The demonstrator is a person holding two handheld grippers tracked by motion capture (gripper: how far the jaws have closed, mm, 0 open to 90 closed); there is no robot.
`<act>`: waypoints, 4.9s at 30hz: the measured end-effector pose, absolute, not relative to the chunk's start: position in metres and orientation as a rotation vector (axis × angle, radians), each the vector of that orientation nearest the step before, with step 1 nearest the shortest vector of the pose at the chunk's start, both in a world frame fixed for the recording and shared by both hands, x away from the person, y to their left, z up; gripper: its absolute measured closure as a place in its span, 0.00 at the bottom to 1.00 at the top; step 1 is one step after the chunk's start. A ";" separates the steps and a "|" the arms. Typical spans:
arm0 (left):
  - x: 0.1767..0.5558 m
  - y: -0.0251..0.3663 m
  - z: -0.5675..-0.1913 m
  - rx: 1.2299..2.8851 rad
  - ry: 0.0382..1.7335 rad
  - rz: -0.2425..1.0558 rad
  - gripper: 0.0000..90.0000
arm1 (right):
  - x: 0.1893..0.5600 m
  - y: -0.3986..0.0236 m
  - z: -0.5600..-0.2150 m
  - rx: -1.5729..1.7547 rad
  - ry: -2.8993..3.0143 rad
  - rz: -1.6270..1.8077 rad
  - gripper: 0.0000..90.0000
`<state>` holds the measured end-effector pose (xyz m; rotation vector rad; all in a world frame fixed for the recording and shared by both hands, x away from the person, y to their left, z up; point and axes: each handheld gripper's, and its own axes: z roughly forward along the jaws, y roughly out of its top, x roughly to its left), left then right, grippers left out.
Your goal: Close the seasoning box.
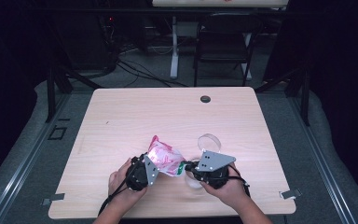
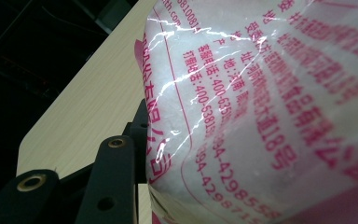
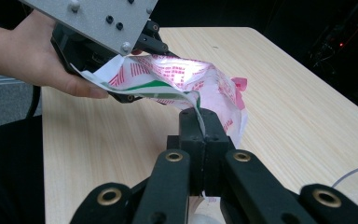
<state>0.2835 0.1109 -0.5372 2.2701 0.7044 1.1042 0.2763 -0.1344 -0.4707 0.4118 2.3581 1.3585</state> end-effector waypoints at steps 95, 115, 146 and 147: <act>0.282 0.080 -0.519 2.318 0.409 1.537 0.66 | 0.284 -0.171 -0.490 0.662 2.321 1.419 1.00; 0.281 0.079 -0.519 2.321 0.397 1.550 0.66 | 0.286 -0.172 -0.493 0.676 2.330 1.404 1.00; 0.276 0.075 -0.509 2.344 0.351 1.654 0.66 | 0.286 -0.172 -0.494 0.681 2.323 1.406 1.00; 0.276 0.075 -0.509 2.346 0.350 1.654 0.66 | 0.286 -0.172 -0.494 0.681 2.323 1.406 1.00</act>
